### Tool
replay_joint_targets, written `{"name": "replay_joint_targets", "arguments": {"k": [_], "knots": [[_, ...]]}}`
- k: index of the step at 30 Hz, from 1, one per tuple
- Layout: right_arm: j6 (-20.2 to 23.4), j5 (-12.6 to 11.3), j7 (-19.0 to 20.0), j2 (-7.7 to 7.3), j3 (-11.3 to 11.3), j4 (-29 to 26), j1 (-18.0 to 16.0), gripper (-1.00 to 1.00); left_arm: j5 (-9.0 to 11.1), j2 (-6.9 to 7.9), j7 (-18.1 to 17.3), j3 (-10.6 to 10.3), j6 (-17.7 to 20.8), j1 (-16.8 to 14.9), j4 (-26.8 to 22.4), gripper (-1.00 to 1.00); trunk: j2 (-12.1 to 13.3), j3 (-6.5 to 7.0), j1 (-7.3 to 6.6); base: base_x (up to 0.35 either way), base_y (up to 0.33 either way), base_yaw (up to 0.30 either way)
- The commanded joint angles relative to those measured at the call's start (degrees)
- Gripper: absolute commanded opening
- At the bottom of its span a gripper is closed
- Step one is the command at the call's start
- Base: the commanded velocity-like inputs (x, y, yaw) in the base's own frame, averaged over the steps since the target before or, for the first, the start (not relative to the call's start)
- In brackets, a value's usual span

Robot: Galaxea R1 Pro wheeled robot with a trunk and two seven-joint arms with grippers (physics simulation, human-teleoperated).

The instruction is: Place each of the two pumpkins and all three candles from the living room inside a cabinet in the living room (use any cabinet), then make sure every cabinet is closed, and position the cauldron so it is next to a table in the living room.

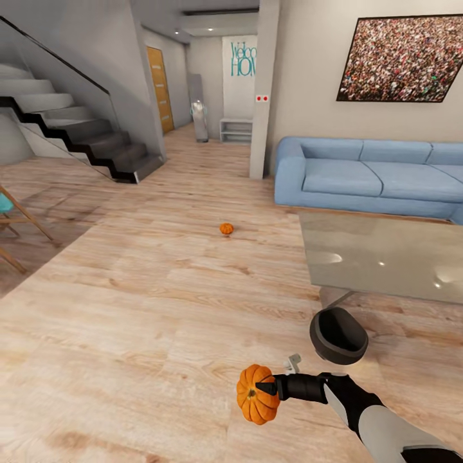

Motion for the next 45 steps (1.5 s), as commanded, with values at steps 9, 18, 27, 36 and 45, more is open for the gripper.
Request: {"name": "replay_joint_targets", "arguments": {"k": [9,18,27,36,45], "knots": [[0.0,0.0,0.0,0.00,0.0,0.0,0.0,-1.00,0.0,0.00,0.0,0.0,0.0,0.0,0.0,1.00,0.0,0.25,0.00,0.000,0.000,0.008],[0.0,-0.1,0.0,0.00,0.0,0.0,0.0,-1.00,0.0,0.00,0.0,0.0,0.0,0.0,0.0,1.00,0.0,1.04,0.00,0.000,0.000,0.000],[0.0,-0.1,0.0,0.00,0.0,0.1,0.0,-1.00,0.0,0.00,0.0,0.0,0.0,0.0,0.0,1.00,0.0,1.85,0.00,0.000,0.000,0.000],[0.0,0.0,0.0,0.00,0.0,0.0,0.0,-1.00,0.0,0.00,0.0,0.0,0.0,0.0,0.0,1.00,0.0,2.46,0.00,0.000,0.000,0.000],[0.0,-0.1,-2.5,0.04,0.0,0.0,0.0,-1.00,0.0,0.00,0.0,0.0,0.0,0.0,0.0,1.00,0.0,2.49,0.00,0.000,0.000,0.000]]}}
